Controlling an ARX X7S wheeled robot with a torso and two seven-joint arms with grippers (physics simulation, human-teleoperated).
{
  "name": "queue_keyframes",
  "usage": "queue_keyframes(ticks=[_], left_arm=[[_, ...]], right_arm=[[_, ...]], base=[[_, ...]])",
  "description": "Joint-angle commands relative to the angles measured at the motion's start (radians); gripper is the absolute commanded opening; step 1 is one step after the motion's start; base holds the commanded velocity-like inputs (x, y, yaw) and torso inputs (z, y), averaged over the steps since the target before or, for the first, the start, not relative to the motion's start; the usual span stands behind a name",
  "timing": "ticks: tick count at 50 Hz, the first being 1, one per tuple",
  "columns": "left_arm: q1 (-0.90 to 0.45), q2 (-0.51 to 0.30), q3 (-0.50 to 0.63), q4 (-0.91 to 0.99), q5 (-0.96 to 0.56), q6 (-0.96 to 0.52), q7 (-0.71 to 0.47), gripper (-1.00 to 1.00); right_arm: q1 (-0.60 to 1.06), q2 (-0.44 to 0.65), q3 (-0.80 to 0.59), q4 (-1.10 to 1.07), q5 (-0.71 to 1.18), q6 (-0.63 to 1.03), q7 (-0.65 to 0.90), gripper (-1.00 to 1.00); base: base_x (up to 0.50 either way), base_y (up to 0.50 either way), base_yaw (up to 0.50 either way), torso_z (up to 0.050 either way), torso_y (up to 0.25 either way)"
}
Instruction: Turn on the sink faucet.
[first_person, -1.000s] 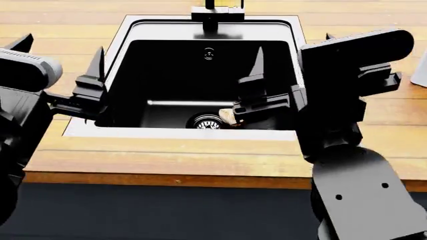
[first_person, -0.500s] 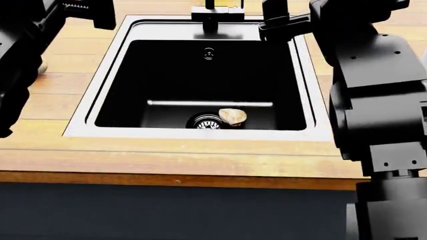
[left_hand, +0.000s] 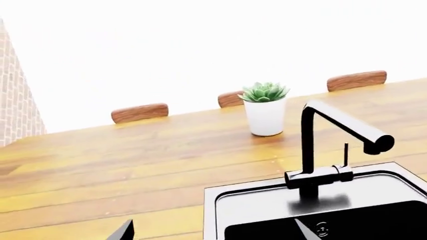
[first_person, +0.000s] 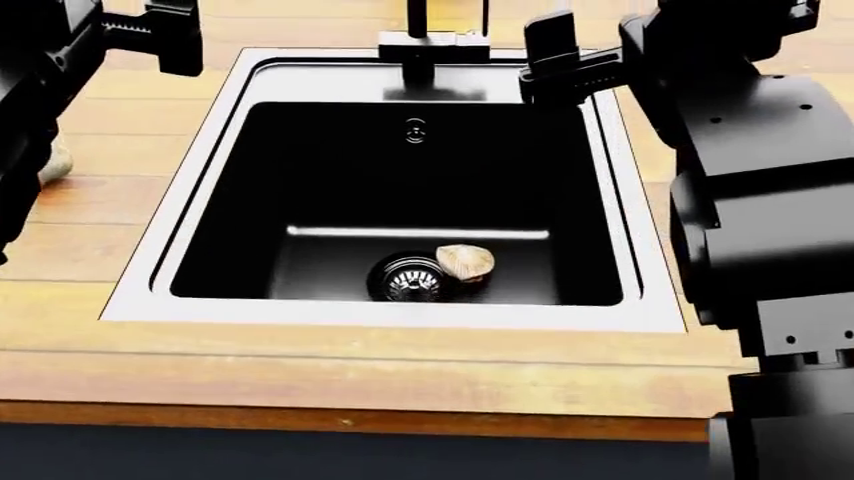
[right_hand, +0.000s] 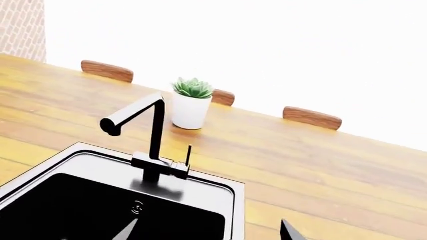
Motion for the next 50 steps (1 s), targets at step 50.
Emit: queue_keyframes(ticks=[50], left_arm=[[0.035, -0.018, -0.049, -0.023, 0.042, -0.004, 0.015, 1.00]], right_arm=[[0.010, 0.004, 0.000, 0.002, 0.039, 0.054, -0.021, 1.00]], base=[[0.37, 0.00, 0.00, 0.000, 0.000]])
